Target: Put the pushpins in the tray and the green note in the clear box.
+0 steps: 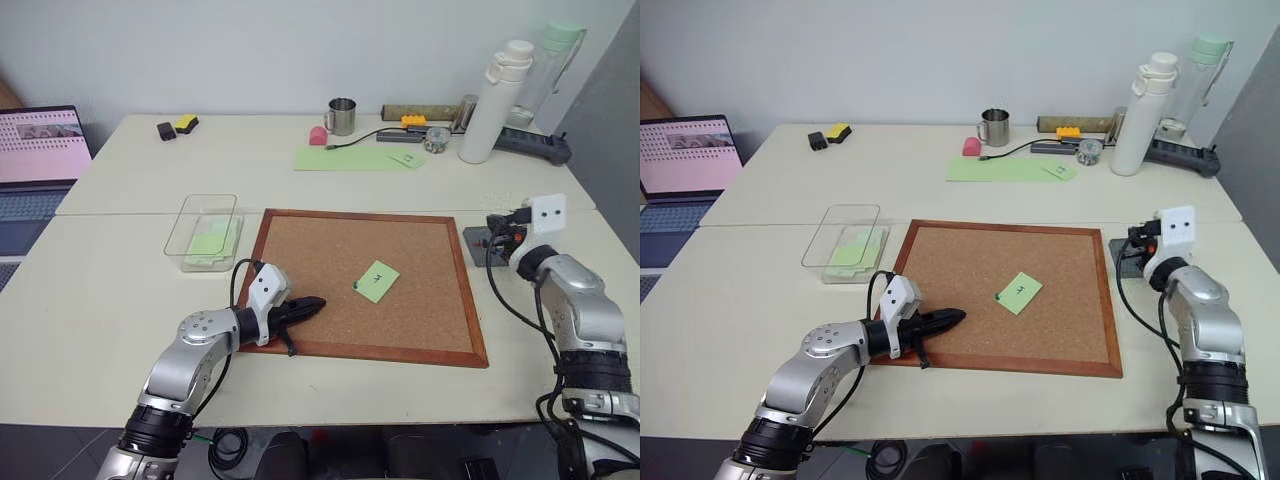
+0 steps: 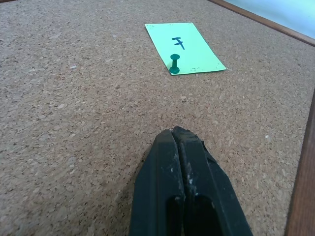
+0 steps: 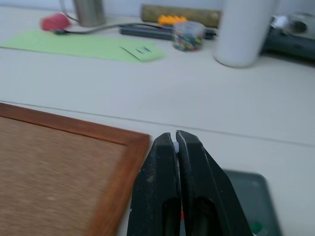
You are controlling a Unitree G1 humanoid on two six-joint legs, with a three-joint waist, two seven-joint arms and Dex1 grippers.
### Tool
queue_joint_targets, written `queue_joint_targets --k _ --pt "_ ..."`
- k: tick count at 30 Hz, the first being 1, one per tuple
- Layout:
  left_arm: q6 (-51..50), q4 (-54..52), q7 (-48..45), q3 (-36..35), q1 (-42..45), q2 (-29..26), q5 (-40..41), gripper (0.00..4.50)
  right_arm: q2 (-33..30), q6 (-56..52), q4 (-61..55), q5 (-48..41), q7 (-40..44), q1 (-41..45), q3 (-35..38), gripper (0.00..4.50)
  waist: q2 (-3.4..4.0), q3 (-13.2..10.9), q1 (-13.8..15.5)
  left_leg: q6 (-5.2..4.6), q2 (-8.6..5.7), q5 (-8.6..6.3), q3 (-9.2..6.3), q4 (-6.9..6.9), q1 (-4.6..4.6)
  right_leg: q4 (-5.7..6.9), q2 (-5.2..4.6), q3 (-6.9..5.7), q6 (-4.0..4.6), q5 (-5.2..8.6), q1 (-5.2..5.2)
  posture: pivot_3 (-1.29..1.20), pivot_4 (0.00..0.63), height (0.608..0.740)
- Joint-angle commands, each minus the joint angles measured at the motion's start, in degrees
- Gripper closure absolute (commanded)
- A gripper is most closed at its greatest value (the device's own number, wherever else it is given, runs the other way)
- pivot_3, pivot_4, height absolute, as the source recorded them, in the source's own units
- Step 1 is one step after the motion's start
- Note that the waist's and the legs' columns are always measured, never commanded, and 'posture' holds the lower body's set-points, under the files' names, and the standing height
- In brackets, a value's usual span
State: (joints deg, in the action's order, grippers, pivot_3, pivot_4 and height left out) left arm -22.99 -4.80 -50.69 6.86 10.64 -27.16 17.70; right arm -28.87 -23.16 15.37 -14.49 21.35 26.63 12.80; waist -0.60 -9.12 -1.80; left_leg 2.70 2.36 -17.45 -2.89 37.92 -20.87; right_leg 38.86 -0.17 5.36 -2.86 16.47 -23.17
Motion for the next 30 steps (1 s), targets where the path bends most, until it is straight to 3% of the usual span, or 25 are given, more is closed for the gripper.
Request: queue_joint_targets --k 1,3,9,17,20,25,30 --pt "-0.73 0.53 -0.41 1.98 -1.25 -0.1 -0.7 4.5 -1.01 1.01 2.98 0.21 1.58 2.21 0.34 4.48 0.0 0.0 0.0 0.0 0.0 0.0 0.01 0.0 0.0 0.0 0.0 0.01 0.0 0.0 0.0 0.0 0.15 0.74" --pt "-0.77 0.28 -0.3 1.9 -1.49 -0.19 -0.71 4.5 -1.19 1.39 4.65 0.41 1.69 2.59 0.26 4.48 0.0 0.0 0.01 0.0 0.0 0.0 0.01 0.0 0.0 0.0 0.0 0.0 0.0 0.0 0.0 0.0 0.15 0.74" --pt "-1.15 -0.65 0.19 1.6 -2.35 -0.29 -0.51 4.5 -1.78 2.94 6.87 0.35 1.88 3.33 1.09 3.21 0.0 0.0 -0.01 0.0 0.01 0.0 0.01 0.0 0.0 -0.01 0.0 0.01 0.0 0.0 0.0 0.0 0.15 0.74" --pt "-1.29 -0.9 0.58 1.61 -2.53 -0.05 -0.48 4.5 -3.56 5.12 5.7 0.73 2.91 2.85 1.3 3.21 0.0 0.0 -0.02 0.0 0.01 0.0 0.01 0.0 0.0 -0.01 0.0 0.01 0.0 0.0 0.0 0.0 0.15 0.74" --pt "-1.25 -0.79 0.53 1.63 -2.49 -0.04 -0.46 4.5 -2.39 6.0 -2.26 -2.6 9.49 0.71 -0.97 3.21 0.01 0.0 -0.04 0.0 0.01 0.0 0.01 -0.01 0.0 -0.02 0.0 0.01 0.0 0.0 -0.01 0.0 0.15 0.74" --pt "-1.27 -0.68 0.25 1.79 -2.41 -0.07 -0.46 4.5 0.39 0.99 -19.64 -6.63 18.07 -5.23 -10.85 3.21 0.01 0.0 -0.09 -0.01 0.08 -0.01 -0.05 -0.01 0.0 -0.02 0.08 -0.02 0.0 0.0 0.01 0.0 0.15 0.74" --pt "-1.21 -0.57 0.23 1.98 -2.26 0.0 -0.49 4.5 6.11 -3.85 -27.07 -7.58 17.47 -7.72 -18.72 3.21 0.0 -0.01 0.04 0.0 0.06 -0.01 -0.08 0.01 -0.03 -0.02 0.03 -0.07 0.0 0.0 0.0 0.0 0.15 0.74"
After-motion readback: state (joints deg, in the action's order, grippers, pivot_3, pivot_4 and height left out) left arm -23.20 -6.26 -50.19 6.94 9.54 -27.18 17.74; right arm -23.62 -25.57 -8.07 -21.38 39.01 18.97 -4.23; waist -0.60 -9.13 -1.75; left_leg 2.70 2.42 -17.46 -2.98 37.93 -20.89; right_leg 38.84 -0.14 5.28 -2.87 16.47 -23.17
